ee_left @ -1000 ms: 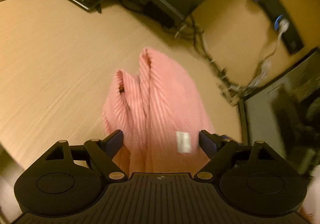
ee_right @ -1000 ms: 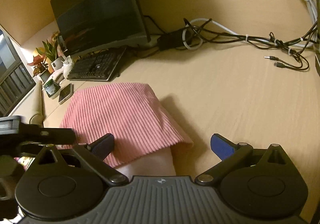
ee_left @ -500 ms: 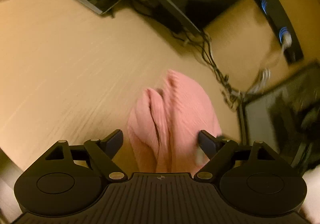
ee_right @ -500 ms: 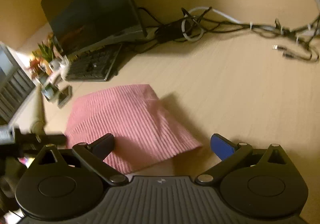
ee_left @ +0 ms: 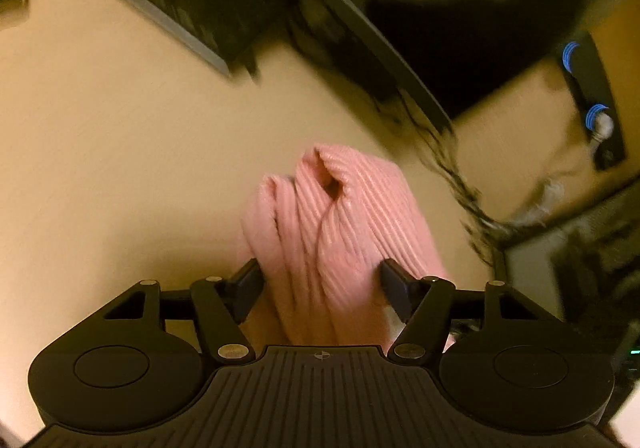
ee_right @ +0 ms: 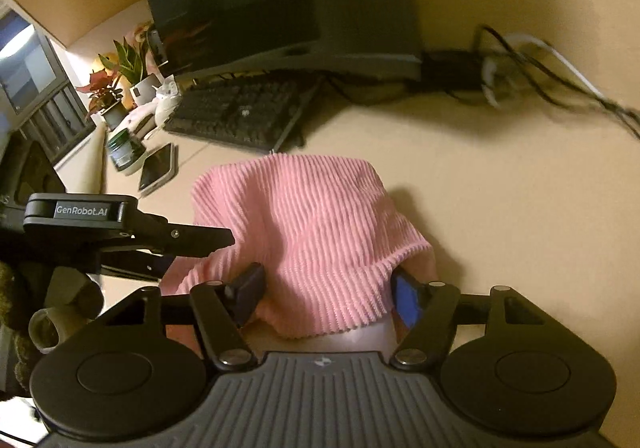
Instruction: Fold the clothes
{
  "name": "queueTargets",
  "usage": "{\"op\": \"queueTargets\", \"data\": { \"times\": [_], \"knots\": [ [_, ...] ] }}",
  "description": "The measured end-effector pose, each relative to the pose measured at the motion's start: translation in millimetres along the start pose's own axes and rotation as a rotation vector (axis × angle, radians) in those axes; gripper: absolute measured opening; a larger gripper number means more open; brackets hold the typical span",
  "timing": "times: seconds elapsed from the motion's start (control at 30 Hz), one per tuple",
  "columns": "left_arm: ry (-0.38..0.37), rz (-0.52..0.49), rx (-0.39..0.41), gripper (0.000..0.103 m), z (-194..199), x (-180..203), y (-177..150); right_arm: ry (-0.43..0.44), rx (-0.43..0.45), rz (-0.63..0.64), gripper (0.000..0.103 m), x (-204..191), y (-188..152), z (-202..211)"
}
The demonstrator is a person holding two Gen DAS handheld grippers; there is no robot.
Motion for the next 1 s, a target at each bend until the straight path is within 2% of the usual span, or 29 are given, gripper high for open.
{"op": "queueTargets", "data": {
  "times": [0.1, 0.23, 0.3, 0.37, 0.43, 0.53, 0.57, 0.6, 0.63, 0.67, 0.73, 0.83, 0.87, 0.97, 1.0],
  "knots": [
    [0.107, -0.075, 0.071, 0.082, 0, -18, 41, -0.036, 0.029, 0.066, 0.069, -14, 27, -33],
    [0.18, -0.082, 0.115, 0.083, 12, -35, 80, -0.034, 0.041, 0.119, 0.073, -27, 52, -58],
    [0.194, -0.082, 0.144, 0.084, 27, -35, 92, -0.007, 0.051, 0.125, 0.089, -29, 58, -58],
    [0.159, -0.069, 0.165, 0.089, 43, -30, 99, 0.016, 0.06, 0.078, 0.095, -21, 58, -52],
    [0.083, -0.066, 0.153, 0.09, 49, -16, 97, 0.002, 0.035, 0.019, 0.097, -8, 49, -48],
    [0.035, -0.098, 0.059, 0.079, 32, -8, 79, 0.006, -0.01, -0.074, 0.097, 7, 31, -46],
    [0.025, -0.113, 0.025, 0.065, 26, -7, 71, 0.028, -0.023, -0.108, 0.097, 7, 25, -46],
    [0.044, -0.13, 0.008, 0.053, 20, -11, 67, 0.053, -0.032, -0.136, 0.088, 6, 20, -45],
    [0.064, -0.147, -0.008, 0.052, 13, -15, 63, 0.084, -0.031, -0.146, 0.078, 1, 20, -44],
    [0.083, -0.164, -0.025, 0.05, 7, -19, 59, 0.113, -0.025, -0.153, 0.059, -6, 22, -42],
    [0.078, -0.14, -0.02, 0.047, 4, -28, 63, 0.137, 0.041, -0.115, 0.057, -24, 40, -30],
    [0.114, -0.177, 0.013, 0.048, 0, -42, 77, 0.131, 0.105, 0.036, 0.057, -48, 59, -24],
    [0.126, -0.193, 0.021, 0.052, -2, -47, 81, 0.12, 0.103, 0.083, 0.057, -53, 60, -27],
    [0.123, -0.164, 0.023, 0.062, -3, -58, 90, 0.036, -0.014, 0.165, 0.059, -50, 43, -53],
    [0.121, -0.161, 0.022, 0.064, -1, -59, 90, 0.028, -0.024, 0.161, 0.065, -46, 40, -54]
  ]
}}
Point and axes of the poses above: each gripper's, at about its wrist camera, not at the fingertips, and z roughly against the way its jaws point, x to its right, y to its top, the point moved 7 cm from there along -z, roughly the way its jaws point, and after that the axes turned 5 degrees about z, right-handed, at the moved point
